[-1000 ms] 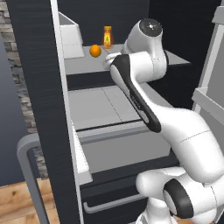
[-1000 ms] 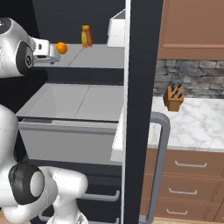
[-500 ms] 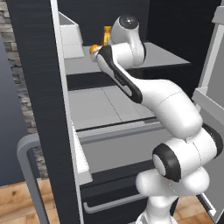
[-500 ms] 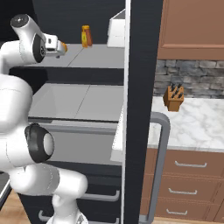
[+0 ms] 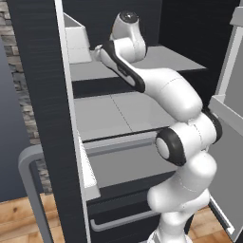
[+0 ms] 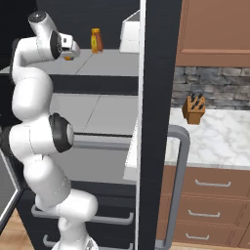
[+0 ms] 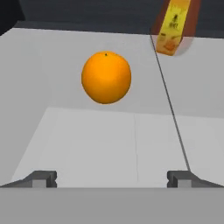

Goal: Pick the tangerine and orange from the fridge and place them on the plate next to the blender to make a fruit smoothie.

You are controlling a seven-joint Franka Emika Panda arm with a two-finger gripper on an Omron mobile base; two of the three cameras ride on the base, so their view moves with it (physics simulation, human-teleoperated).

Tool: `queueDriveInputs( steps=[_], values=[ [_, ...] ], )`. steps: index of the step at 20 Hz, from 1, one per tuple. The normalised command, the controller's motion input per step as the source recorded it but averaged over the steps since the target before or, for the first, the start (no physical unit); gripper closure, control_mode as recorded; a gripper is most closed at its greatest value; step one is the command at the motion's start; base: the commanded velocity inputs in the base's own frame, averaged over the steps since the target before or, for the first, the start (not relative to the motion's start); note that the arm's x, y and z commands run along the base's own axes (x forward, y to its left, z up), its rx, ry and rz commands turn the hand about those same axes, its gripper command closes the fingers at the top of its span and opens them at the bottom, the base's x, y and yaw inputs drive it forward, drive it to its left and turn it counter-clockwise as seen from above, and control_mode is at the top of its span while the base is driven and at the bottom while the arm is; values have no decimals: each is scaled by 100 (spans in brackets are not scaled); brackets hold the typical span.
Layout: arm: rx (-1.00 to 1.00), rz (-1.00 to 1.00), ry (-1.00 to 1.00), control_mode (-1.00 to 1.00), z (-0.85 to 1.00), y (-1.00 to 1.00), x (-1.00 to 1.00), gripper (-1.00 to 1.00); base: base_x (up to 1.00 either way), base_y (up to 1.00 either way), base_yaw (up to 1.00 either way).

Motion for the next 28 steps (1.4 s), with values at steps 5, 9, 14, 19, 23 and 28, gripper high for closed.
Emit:
queueDriveInputs(
  steps=[5,9,14,19,23,28],
  values=[
    [0,0,4,-100,-1,8,59,-100,0,0,0],
    [0,0,0,-100,0,23,43,-100,0,0,0],
    [0,0,0,-100,-6,16,40,-100,0,0,0],
    [0,0,0,-100,-11,6,52,-100,0,0,0],
    [0,0,0,-100,-12,2,53,-100,0,0,0],
    [0,0,0,-100,-36,7,16,100,0,0,0]
  ],
)
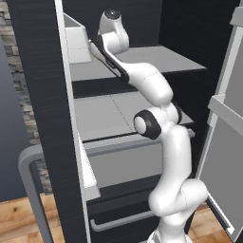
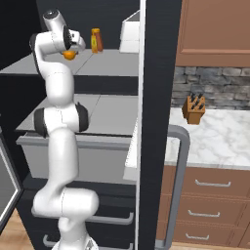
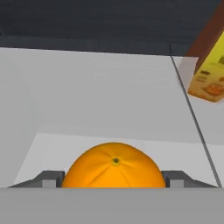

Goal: Pick the tangerine and orange from the fridge and place them on the plate next to the blender to make a fruit smoothie.

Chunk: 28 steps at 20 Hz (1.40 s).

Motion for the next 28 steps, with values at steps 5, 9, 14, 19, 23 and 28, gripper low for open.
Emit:
queueDriveInputs(
  steps=[5,9,14,19,23,28],
  values=[
    [0,0,-1,-100,-27,3,-39,100,0,0,0],
    [3,0,-15,-100,0,0,-99,100,0,0,0],
    [5,0,-25,-100,-13,0,-100,100,0,0,0],
    [5,0,-20,-100,-76,0,-92,100,0,0,0],
    [8,0,-11,-100,-73,1,-64,100,0,0,0],
    [8,0,-14,-100,-63,3,-52,100,0,0,0]
  ],
)
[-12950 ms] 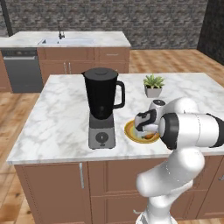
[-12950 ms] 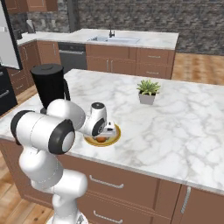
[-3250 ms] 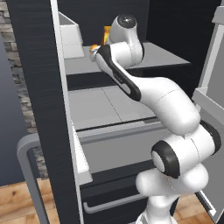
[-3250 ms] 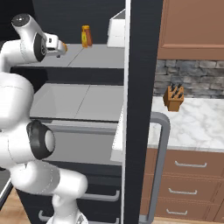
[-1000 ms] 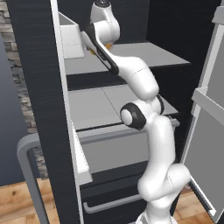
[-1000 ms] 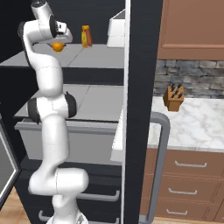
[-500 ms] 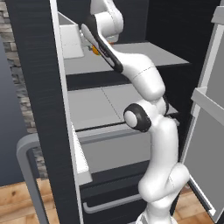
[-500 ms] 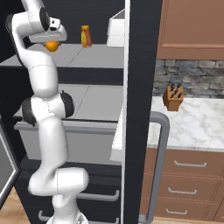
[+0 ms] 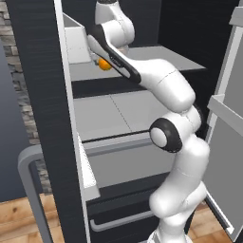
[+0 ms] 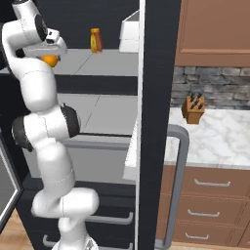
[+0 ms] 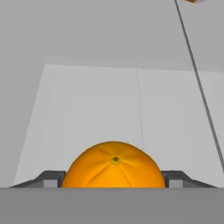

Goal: Pick the tangerine and orange from the fridge and place them on the plate next to the blender to make a fruit smoothie.

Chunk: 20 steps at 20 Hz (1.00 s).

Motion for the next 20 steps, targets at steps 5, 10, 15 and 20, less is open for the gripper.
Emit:
queueDriveInputs(
  steps=[5,10,15,20],
  values=[
    [4,0,-11,-100,-3,-1,-85,100,0,0,0],
    [7,0,-6,-100,0,-30,-100,100,0,0,0],
    [11,0,-5,-100,-1,-52,-100,100,0,0,0],
    [14,-1,-3,-100,-22,-70,-100,100,0,0,0]
  ],
)
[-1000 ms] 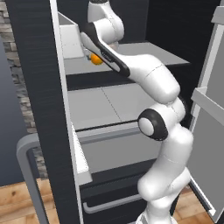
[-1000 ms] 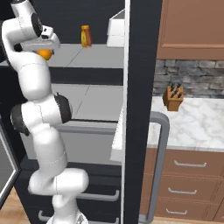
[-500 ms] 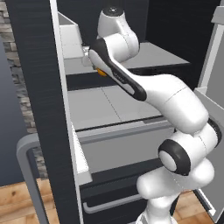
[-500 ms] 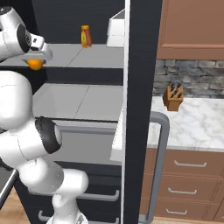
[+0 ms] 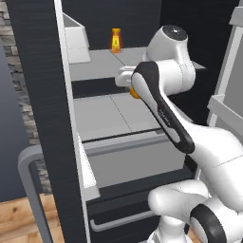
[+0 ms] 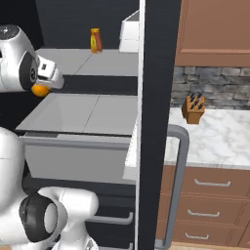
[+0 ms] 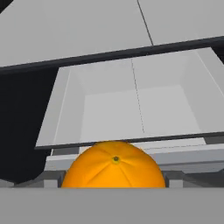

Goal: Pick the tangerine and orange from the fridge and place them on the plate next to the blender to make a fruit smoothie.

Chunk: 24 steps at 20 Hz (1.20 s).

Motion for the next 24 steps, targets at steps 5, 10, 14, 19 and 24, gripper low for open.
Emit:
queueDriveInputs(
  steps=[5,10,14,19,24],
  values=[
    [9,-2,0,-100,-47,-58,-96,100,0,0,0],
    [0,-3,10,-100,-67,-29,-66,100,0,0,0],
    [0,-6,13,-100,-66,-18,-32,100,0,0,0],
    [0,-9,3,-100,-40,-14,-30,100,0,0,0],
    [0,-4,-1,100,-9,-10,-26,100,-59,-10,-2]
  ],
)
